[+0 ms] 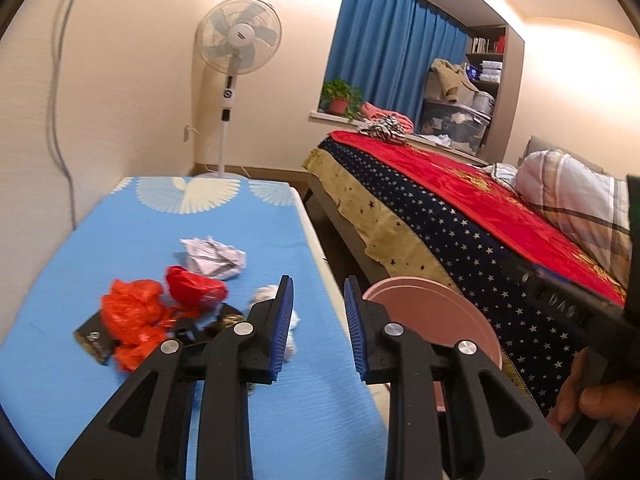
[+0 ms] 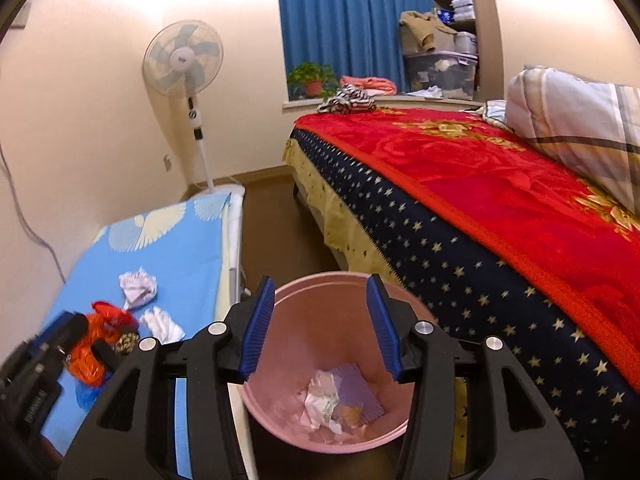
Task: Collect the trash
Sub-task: 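Open the right gripper to drop the clear bag while the left drops the tissue, then grasp a white crumpled tissue with the right gripper while the left grasps the red plastic bag, then carry the white tissue and red plastic bag over the pink bin with both grippers, then open the right gripper to drop the tissue while the left drops the red bag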
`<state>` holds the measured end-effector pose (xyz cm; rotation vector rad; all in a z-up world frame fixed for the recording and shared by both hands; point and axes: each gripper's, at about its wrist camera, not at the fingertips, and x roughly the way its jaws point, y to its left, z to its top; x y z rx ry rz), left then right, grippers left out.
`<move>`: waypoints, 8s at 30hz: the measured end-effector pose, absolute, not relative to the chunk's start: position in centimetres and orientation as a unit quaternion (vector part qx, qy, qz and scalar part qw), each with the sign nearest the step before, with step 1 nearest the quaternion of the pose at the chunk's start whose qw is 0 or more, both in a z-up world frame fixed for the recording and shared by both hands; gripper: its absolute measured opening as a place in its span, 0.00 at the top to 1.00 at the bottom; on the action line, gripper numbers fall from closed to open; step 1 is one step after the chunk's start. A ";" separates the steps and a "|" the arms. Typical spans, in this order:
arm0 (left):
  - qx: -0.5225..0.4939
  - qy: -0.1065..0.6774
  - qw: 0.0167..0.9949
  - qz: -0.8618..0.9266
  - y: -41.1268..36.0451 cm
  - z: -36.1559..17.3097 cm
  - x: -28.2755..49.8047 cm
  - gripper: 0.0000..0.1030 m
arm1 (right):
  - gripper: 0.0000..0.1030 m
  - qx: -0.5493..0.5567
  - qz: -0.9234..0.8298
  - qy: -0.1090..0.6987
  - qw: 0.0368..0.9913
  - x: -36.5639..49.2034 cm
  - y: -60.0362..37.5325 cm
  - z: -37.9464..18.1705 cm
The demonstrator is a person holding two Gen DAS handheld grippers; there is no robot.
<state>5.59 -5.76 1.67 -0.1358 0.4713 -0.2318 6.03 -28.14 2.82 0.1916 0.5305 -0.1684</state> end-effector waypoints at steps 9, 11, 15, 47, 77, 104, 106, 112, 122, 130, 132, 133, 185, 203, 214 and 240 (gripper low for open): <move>-0.066 0.225 0.968 -0.093 -3.2 2.1 4.3 0.75 | 0.53 0.066 -0.062 0.301 0.949 6.3 -24.6 3.0; -0.063 0.223 0.969 -0.087 -2.7 2.0 4.0 0.75 | 0.55 0.067 -0.047 0.294 0.952 6.2 -23.7 3.3; -0.063 0.224 0.970 -0.068 -1.3 1.8 3.6 0.75 | 0.58 0.064 -0.029 0.277 0.958 6.1 -22.4 3.6; -0.189 0.277 0.936 0.108 8.8 -3.9 7.6 0.68 | 0.69 0.123 0.109 0.363 0.917 15.3 -14.1 -4.4; -0.157 0.285 0.943 0.070 6.9 -3.0 9.5 0.92 | 0.90 0.082 0.087 0.359 0.926 13.7 -14.5 -3.2; -0.087 0.183 0.977 0.067 5.4 4.0 2.6 0.95 | 0.89 0.090 0.073 0.298 0.948 6.9 -17.8 1.9; -0.085 0.181 0.978 0.062 5.3 4.2 2.4 0.95 | 0.89 0.090 0.072 0.295 0.948 6.7 -17.9 2.1; -0.078 0.173 0.980 0.052 4.7 4.7 1.8 0.95 | 0.89 0.093 0.067 0.290 0.950 6.3 -18.6 2.4; -0.070 0.165 0.984 0.016 3.6 5.2 1.4 0.95 | 0.89 0.102 0.059 0.282 0.952 6.1 -19.7 2.7; -0.071 0.163 0.984 0.007 3.5 5.2 1.5 0.96 | 0.89 0.113 0.048 0.278 0.953 6.3 -20.9 2.8; -0.067 0.162 0.984 0.003 3.2 5.1 1.6 0.96 | 0.89 0.115 0.045 0.278 0.953 6.4 -21.2 2.7; -0.065 0.163 0.984 0.000 3.1 5.1 1.6 0.96 | 0.89 0.116 0.044 0.278 0.952 6.5 -21.3 2.7; -0.052 0.176 0.981 -0.069 -4.3 4.1 5.9 0.97 | 0.89 0.146 -0.022 0.263 0.953 7.8 -27.7 2.4; -0.068 0.190 0.974 -0.107 -7.4 3.4 7.4 0.97 | 0.89 0.147 -0.064 0.264 0.951 7.4 -30.1 2.4; -0.078 0.202 0.966 -0.144 -9.8 2.5 8.5 0.97 | 0.89 0.153 -0.093 0.271 0.946 7.5 -31.8 1.7; -0.086 0.260 0.937 -0.217 -15.0 -1.0 12.1 0.75 | 0.60 0.157 -0.158 0.287 0.932 8.3 -34.6 0.8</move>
